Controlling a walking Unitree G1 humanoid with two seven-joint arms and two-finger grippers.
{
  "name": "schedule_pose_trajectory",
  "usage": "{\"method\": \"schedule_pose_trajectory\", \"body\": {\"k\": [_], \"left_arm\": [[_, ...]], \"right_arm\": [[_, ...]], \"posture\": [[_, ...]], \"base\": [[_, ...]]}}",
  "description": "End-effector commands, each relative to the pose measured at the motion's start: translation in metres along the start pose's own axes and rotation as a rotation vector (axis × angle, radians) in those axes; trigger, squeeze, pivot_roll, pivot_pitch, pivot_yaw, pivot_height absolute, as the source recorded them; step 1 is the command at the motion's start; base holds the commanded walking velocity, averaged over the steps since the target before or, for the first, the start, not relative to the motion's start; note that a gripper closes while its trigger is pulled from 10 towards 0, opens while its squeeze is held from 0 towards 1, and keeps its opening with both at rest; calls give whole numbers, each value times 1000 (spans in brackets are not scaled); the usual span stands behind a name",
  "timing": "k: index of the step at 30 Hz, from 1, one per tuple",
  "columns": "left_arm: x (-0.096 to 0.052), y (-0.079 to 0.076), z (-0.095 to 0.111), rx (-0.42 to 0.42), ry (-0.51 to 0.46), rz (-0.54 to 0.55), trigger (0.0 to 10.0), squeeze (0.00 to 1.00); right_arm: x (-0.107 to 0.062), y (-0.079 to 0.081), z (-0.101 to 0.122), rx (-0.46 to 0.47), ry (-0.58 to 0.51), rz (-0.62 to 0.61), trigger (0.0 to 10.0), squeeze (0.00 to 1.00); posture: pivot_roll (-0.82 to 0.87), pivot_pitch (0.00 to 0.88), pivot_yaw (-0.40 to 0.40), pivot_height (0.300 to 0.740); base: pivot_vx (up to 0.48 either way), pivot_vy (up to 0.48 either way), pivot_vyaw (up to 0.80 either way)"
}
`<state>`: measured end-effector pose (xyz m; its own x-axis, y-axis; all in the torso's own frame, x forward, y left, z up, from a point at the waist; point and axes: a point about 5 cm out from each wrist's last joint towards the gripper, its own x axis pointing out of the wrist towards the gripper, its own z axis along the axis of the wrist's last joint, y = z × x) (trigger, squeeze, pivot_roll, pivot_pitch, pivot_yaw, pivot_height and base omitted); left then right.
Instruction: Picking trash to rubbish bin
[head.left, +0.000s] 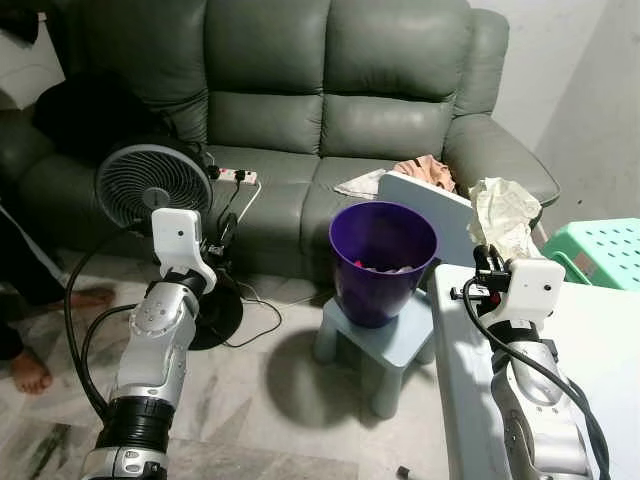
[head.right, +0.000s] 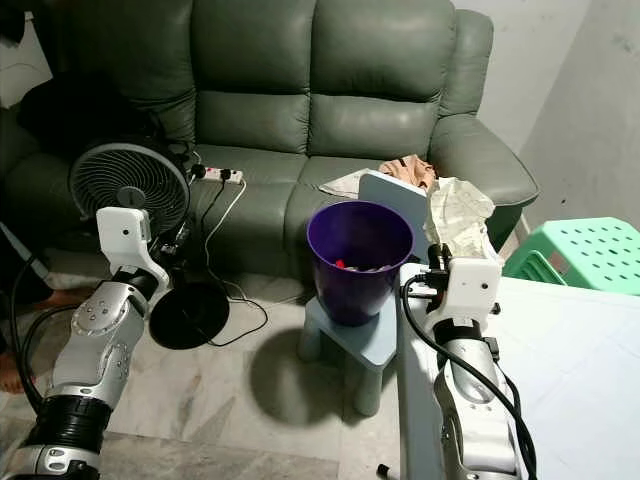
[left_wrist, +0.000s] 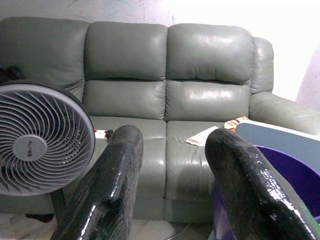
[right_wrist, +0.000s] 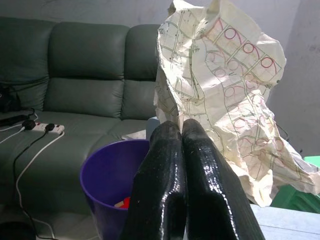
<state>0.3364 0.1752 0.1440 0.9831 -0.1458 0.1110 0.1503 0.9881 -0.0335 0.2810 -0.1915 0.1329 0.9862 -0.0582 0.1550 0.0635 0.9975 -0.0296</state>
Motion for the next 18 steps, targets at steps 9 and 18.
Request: {"method": "schedule_pose_trajectory", "body": {"k": [9, 18], "left_arm": [[1, 0, 3, 3, -1, -14, 10000, 0], [1, 0, 3, -3, -3, -17, 10000, 0]], "right_arm": [[0, 0, 3, 9, -15, 9, 10000, 0], [0, 2, 3, 14, -16, 17, 10000, 0]], "posture": [[-49, 0, -35, 740], [-50, 0, -34, 740]], "base": [[54, 0, 0], [317, 0, 0]]}}
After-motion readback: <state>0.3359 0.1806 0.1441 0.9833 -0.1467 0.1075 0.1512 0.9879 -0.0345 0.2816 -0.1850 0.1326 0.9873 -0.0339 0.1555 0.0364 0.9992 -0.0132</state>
